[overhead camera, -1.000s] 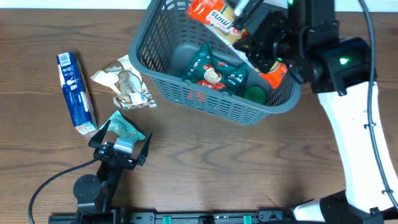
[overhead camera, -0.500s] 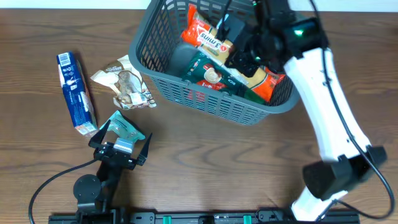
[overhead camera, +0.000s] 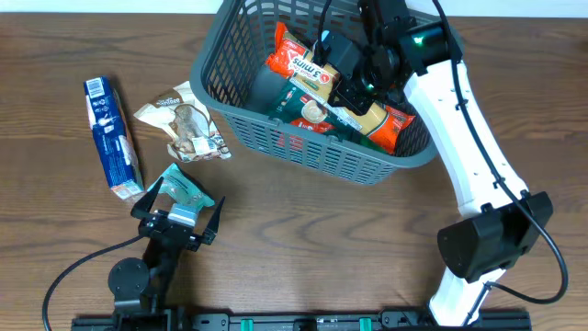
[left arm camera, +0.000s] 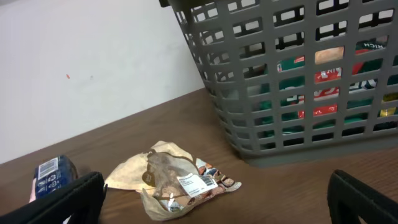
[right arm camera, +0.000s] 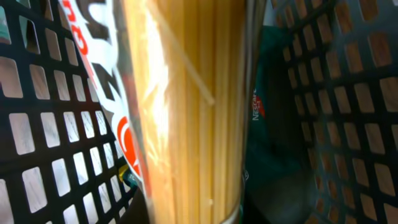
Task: Pack container
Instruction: 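Lower the spaghetti into the basket and open the right gripper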
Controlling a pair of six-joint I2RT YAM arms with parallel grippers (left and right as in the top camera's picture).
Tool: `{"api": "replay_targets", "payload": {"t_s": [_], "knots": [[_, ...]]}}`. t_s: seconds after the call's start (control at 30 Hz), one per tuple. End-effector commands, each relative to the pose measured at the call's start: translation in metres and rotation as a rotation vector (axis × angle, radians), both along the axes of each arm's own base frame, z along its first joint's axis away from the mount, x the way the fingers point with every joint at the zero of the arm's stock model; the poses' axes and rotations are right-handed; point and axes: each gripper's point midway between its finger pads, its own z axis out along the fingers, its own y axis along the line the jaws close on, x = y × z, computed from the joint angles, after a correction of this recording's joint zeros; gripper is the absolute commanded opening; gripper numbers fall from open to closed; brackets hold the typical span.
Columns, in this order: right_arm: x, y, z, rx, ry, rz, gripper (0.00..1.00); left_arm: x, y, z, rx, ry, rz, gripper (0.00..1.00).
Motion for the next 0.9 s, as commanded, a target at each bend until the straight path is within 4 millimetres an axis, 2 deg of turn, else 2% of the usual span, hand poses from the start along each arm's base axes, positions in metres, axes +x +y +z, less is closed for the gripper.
{"api": "replay_targets", "payload": {"t_s": [0.0, 0.4, 0.87], "knots": [[0.000, 0.010, 0.015, 0.045, -0.033, 0.023, 0.01, -0.001, -0.004, -0.017, 0.005, 0.050, -0.021, 0.98], [-0.015, 0.007, -0.023, 0.019, 0.071, 0.038, 0.01, -0.001, -0.004, -0.017, 0.005, 0.050, -0.021, 0.99], [-0.019, 0.014, -0.023, 0.059, 0.088, 0.062, 0.01, -0.001, -0.004, -0.017, 0.005, 0.050, -0.021, 0.99]]}}
